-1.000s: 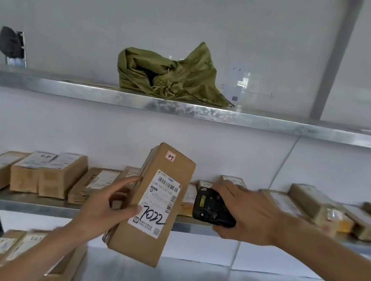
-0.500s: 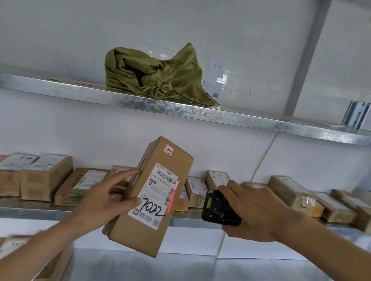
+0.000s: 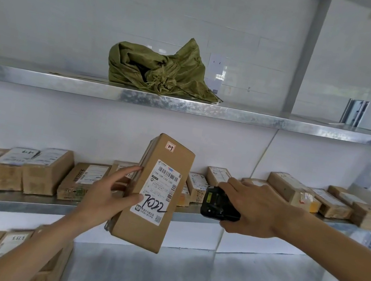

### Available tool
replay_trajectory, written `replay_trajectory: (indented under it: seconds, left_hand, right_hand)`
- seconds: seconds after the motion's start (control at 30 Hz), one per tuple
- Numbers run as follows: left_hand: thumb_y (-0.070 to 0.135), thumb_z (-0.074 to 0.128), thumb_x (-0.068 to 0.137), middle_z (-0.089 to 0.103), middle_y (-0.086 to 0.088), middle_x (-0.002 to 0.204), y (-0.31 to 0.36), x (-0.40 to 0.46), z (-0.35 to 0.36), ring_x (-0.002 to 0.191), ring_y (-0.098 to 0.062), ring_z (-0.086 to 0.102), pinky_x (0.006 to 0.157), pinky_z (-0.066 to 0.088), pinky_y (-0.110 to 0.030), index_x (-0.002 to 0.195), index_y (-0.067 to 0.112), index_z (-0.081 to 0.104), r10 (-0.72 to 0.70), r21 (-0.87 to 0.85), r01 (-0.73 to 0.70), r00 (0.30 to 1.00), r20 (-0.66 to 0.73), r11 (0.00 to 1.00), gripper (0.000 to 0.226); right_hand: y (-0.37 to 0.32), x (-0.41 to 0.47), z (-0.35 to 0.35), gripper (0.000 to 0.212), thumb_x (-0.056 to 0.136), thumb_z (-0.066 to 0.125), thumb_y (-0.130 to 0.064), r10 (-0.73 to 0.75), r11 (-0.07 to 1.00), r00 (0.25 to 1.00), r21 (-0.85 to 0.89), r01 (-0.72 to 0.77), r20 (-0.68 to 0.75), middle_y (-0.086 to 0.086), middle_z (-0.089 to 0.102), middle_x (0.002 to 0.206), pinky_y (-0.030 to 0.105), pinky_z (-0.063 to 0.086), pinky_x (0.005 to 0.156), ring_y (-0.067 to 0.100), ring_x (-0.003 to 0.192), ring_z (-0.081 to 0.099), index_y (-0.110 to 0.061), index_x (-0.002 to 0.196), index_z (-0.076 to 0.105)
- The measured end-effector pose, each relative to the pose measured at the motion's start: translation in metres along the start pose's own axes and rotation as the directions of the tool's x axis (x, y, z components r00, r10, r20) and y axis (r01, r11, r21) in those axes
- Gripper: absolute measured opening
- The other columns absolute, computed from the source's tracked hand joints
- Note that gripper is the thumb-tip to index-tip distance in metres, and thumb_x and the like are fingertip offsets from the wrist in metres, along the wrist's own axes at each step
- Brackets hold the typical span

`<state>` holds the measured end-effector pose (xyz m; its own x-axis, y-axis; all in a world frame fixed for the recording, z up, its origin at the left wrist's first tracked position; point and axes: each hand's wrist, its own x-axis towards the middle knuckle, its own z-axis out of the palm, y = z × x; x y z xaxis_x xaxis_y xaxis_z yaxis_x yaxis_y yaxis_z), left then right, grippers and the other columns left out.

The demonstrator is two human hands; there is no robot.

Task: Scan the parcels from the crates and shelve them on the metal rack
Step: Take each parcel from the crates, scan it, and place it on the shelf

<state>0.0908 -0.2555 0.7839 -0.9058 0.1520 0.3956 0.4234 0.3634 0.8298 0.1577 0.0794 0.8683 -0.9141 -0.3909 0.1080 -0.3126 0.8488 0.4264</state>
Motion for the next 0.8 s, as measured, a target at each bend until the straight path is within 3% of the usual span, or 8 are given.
replay_trajectory:
  seconds: [0.2, 0.33, 0.43, 0.53, 0.63, 0.8]
  left_hand:
    - [0.021, 0.084, 0.081, 0.073, 0.013, 0.107, -0.003, -0.003, -0.001, 0.099, -0.003, 0.068, 0.076, 0.059, -0.019, 0.133, 0.046, 0.058, -0.01, -0.038, 0.01, 1.0, 0.017, 0.999, 0.063]
    - [0.017, 0.084, 0.081, 0.074, 0.019, 0.102, -0.014, -0.013, -0.003, 0.099, -0.003, 0.069, 0.078, 0.059, -0.022, 0.125, 0.05, 0.059, -0.041, -0.096, 0.044, 0.999, 0.027, 0.994, 0.061]
    - [0.017, 0.082, 0.083, 0.074, 0.016, 0.111, -0.033, -0.026, -0.006, 0.106, -0.005, 0.069, 0.082, 0.06, -0.028, 0.128, 0.049, 0.06, -0.123, -0.211, 0.128, 0.992, 0.039, 0.969, 0.06]
    - [0.024, 0.078, 0.085, 0.077, 0.007, 0.108, -0.054, -0.048, -0.003, 0.1, -0.012, 0.074, 0.077, 0.061, -0.032, 0.129, 0.049, 0.058, -0.251, -0.328, 0.237, 0.968, 0.001, 0.915, 0.054]
    - [0.024, 0.073, 0.089, 0.079, -0.004, 0.105, -0.079, -0.07, -0.004, 0.098, -0.024, 0.076, 0.085, 0.06, -0.046, 0.127, 0.041, 0.062, -0.383, -0.45, 0.333, 0.923, -0.021, 0.828, 0.043]
    - [0.022, 0.072, 0.091, 0.079, 0.001, 0.105, -0.127, -0.106, -0.006, 0.096, -0.017, 0.076, 0.084, 0.059, -0.042, 0.122, 0.04, 0.064, -0.473, -0.459, 0.399, 0.879, -0.053, 0.793, 0.037]
  right_hand:
    - [-0.003, 0.003, 0.007, 0.087, 0.081, 0.062, -0.076, 0.011, 1.0, 0.999, -0.013, -0.01, 0.052, -0.002, 0.048, 0.13, 0.035, 0.038, 0.076, 0.022, 0.111, 0.057, -0.022, 0.144, 0.033]
    - [-0.016, 0.008, 0.021, 0.092, 0.081, 0.074, -0.064, -0.027, 0.999, 0.999, 0.034, 0.026, 0.033, -0.002, 0.042, 0.14, 0.036, 0.05, 0.082, 0.022, 0.117, 0.057, -0.023, 0.15, 0.029]
    - [-0.038, 0.017, 0.036, 0.09, 0.082, 0.072, -0.066, -0.047, 0.978, 0.999, 0.202, 0.049, -0.013, -0.007, 0.043, 0.141, 0.035, 0.053, 0.089, 0.017, 0.119, 0.056, -0.029, 0.15, 0.026]
    - [-0.073, 0.03, 0.054, 0.092, 0.078, 0.073, -0.073, -0.09, 0.912, 0.996, 0.401, 0.087, -0.013, -0.016, 0.043, 0.139, 0.03, 0.051, 0.089, 0.01, 0.116, 0.055, -0.038, 0.147, 0.023]
    - [-0.112, 0.041, 0.072, 0.092, 0.075, 0.077, -0.072, -0.136, 0.814, 0.991, 0.571, 0.106, 0.009, -0.023, 0.043, 0.139, 0.025, 0.049, 0.093, 0.002, 0.112, 0.051, -0.046, 0.143, 0.02]
    - [-0.169, 0.054, 0.101, 0.102, 0.068, 0.08, -0.075, -0.182, 0.714, 0.983, 0.69, 0.121, 0.016, -0.026, 0.047, 0.146, 0.028, 0.046, 0.102, 0.005, 0.125, 0.053, -0.05, 0.148, 0.021]
